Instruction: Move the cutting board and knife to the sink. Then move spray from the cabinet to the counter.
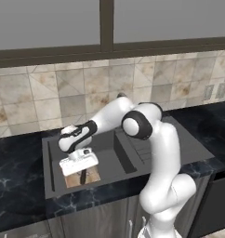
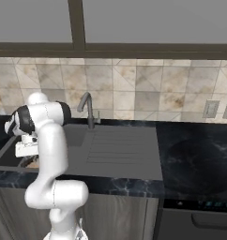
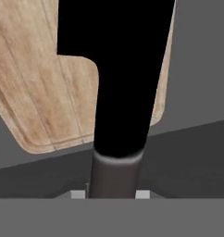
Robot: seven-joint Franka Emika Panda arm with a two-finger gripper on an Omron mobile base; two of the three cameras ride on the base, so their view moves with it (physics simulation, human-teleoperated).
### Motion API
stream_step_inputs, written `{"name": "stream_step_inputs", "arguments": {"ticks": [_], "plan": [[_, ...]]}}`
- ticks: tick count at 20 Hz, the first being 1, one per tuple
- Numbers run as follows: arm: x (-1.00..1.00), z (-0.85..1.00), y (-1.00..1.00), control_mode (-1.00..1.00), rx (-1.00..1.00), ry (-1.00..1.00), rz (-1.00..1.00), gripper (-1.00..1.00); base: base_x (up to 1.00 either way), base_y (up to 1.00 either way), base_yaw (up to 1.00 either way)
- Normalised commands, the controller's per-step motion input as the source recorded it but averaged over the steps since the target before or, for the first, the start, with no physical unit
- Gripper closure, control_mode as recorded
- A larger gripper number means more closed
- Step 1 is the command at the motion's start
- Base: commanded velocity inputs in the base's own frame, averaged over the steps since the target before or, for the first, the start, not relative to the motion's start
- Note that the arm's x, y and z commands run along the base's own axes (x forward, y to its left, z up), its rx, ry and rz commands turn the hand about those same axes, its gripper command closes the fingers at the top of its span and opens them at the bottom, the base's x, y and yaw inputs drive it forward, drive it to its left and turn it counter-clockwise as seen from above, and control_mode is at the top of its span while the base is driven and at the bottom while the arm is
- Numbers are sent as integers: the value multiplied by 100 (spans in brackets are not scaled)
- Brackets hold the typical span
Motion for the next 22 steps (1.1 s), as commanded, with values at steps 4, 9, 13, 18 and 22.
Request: {"name": "stream_step_inputs", "arguments": {"ticks": [4, 9, 13, 18, 22], "plan": [[59, -46, 7, -100, 0, 0, -1, 100, 0, 0, 0], [45, -36, 3, -100, 0, 0, -1, 100, 0, 0, 0], [22, -30, 1, -100, 0, 0, -2, -100, 0, 0, 0], [-8, 12, -2, -100, 0, 0, -7, -100, 0, 0, 0], [-37, 65, -6, -100, 0, -5, -11, -100, 0, 0, 0]]}}
